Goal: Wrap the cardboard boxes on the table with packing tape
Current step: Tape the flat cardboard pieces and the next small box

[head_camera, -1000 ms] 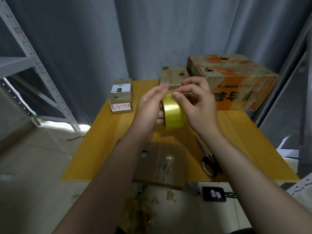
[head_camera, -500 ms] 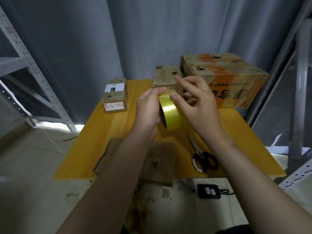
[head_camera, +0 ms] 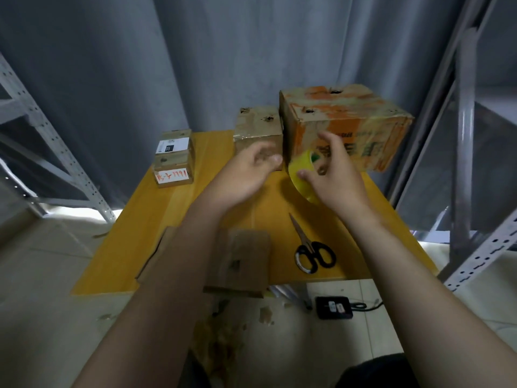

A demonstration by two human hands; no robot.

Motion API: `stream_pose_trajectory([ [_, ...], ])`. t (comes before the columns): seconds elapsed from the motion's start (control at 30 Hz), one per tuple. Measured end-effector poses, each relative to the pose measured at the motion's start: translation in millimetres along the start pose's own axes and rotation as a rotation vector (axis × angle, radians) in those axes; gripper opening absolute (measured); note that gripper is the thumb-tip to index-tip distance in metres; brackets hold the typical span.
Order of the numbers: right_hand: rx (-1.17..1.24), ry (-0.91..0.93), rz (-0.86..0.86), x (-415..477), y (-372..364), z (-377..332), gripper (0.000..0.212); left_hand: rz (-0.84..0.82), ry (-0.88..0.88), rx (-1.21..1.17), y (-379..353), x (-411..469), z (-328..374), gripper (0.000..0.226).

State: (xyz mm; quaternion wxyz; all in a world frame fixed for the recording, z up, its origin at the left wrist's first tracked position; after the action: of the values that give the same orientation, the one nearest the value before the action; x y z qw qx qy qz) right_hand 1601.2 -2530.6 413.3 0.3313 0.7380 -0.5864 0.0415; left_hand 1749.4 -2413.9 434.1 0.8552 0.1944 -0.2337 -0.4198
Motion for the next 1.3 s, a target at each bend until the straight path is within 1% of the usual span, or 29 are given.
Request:
stream_pose_trajectory([
  [0.07,-0.314,0.042,-0.049,-3.3,-4.3,15.5,0.082,-0.119,-0.018,0.22,2.5,-4.1,-12.5,0.038],
  [0.1,-0.403,0.061,-0.074,-5.7,-7.6,21.1,0.081,-0.169,0.004,0.265,2.9,-8.4,-18.9,0.035],
  [0.13,-0.449,0.079,-0.101,-7.5,-11.2,25.0,0.078,-0.214,0.026,0.287,2.9,-13.6,-24.6,0.033],
  [0.2,-0.469,0.097,-0.139,-10.1,-17.5,25.7,0.062,-0.298,0.045,0.324,3.4,-25.1,-33.8,0.036],
  [0.23,-0.467,0.108,-0.141,-10.7,-19.7,23.0,0.051,-0.343,0.043,0.356,4.3,-31.4,-38.3,0.042],
  [0.3,-0.458,0.147,-0.119,-12.3,-22.7,12.1,0.034,-0.429,0.045,0.449,9.2,-46.2,-48.0,0.061],
  [0.43,-0.317,0.16,-0.052,-19.1,-24.0,-15.4,0.021,-0.586,0.045,0.655,23.0,-78.0,-71.8,0.115],
  [0.47,-0.254,0.142,-0.05,-20.2,-24.9,-20.9,0.018,-0.623,0.031,0.696,23.8,-86.8,-76.7,0.124],
  [0.5,-0.181,0.12,-0.05,-21.6,-26.2,-25.6,0.014,-0.651,0.012,0.734,23.7,-94.7,-81.2,0.129],
  [0.57,-0.055,0.077,-0.061,-23.8,-29.9,-33.2,0.011,-0.669,-0.041,0.794,19.2,-104.2,-87.8,0.131],
  [0.63,-0.014,0.055,-0.076,-24.9,-34.7,-40.2,0.013,-0.632,-0.085,0.822,16.8,-104.3,-90.4,0.129],
  [0.7,0.025,0.031,-0.079,-24.6,-37.7,-45.8,0.013,-0.526,-0.049,0.747,24.8,-94.7,-89.1,0.126],
  [0.77,0.099,0.004,-0.062,-23.5,-35.3,-53.1,0.013,-0.348,0.04,0.587,39.5,-79.1,-85.9,0.126],
  [0.83,0.194,-0.051,-0.034,-22.3,-30.4,-56.0,0.021,-0.107,0.104,0.467,54.0,-65.5,-79.5,0.127],
  [0.9,0.285,-0.147,-0.016,-23.7,-28.0,-54.5,0.027,0.104,0.138,0.422,58.1,-58.6,-71.7,0.126],
  [0.93,0.314,-0.201,-0.021,-25.4,-29.7,-52.8,0.031,0.159,0.155,0.419,54.2,-55.6,-67.9,0.126],
  [1.0,0.355,-0.307,-0.047,-28.4,-36.9,-49.5,0.041,0.189,0.189,0.412,40.7,-48.6,-61.7,0.127],
  [1.07,0.404,-0.373,-0.044,-27.1,-42.5,-50.1,0.056,0.228,0.205,0.385,31.0,-41.0,-53.0,0.127],
  [1.13,0.389,-0.366,0.011,-22.6,-41.4,-53.2,0.063,0.241,0.175,0.426,19.0,-35.2,-41.8,0.125],
  [1.2,0.337,-0.33,0.086,-18.5,-35.1,-54.4,0.064,0.194,0.151,0.478,1.7,-34.3,-34.2,0.128],
  [1.3,0.266,-0.229,0.232,-12.4,-17.7,-55.6,0.062,0.147,0.164,0.463,-11.4,-34.6,-30.4,0.13],
])
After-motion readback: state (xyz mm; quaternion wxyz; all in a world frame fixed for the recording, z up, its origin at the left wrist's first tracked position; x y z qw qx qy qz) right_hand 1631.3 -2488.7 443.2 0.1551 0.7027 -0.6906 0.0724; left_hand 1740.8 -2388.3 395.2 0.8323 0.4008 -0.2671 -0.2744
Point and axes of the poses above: each hand's wrist, its own x-axis towards the middle knuckle, its own y-axis out of the back of the hand, z = x × y, the point moved 9 cm from there along x, towards the middle knuckle, and after that the axes turned 10 degrees about z, right-handed, at the moved point
